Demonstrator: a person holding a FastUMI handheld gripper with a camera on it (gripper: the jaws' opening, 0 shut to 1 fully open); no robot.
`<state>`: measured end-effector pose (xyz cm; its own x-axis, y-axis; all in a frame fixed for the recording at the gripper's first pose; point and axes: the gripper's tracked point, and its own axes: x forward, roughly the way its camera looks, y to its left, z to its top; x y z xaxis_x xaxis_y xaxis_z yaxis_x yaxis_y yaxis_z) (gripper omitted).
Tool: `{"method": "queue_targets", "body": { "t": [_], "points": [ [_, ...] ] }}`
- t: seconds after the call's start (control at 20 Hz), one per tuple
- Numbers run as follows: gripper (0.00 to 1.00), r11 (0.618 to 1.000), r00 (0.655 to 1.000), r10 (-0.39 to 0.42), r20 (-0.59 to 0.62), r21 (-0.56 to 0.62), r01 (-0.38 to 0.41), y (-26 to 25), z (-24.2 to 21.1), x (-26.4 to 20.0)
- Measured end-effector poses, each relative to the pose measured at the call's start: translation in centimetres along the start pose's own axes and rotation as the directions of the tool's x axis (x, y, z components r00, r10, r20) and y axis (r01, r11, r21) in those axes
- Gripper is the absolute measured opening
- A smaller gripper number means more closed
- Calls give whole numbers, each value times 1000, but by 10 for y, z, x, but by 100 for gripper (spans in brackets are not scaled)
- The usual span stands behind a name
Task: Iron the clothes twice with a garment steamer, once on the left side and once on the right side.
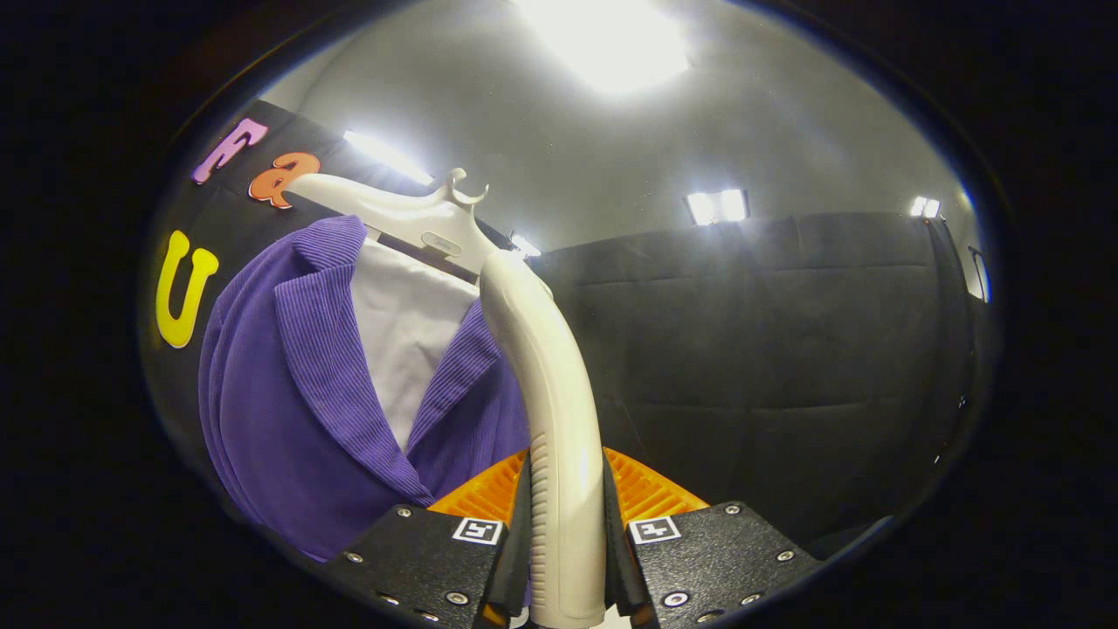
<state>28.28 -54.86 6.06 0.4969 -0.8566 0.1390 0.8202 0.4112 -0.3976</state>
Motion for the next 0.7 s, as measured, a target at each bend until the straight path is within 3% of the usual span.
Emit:
{"method": "queue_targets", "body": {
  "t": [0.25, 0.7],
  "points": [
    [38, 999, 996, 30, -85, 19, -28, 17, -30, 24],
    [38, 998, 984, 56, -166, -11, -59, 24, -87, 17]
  ]
}}
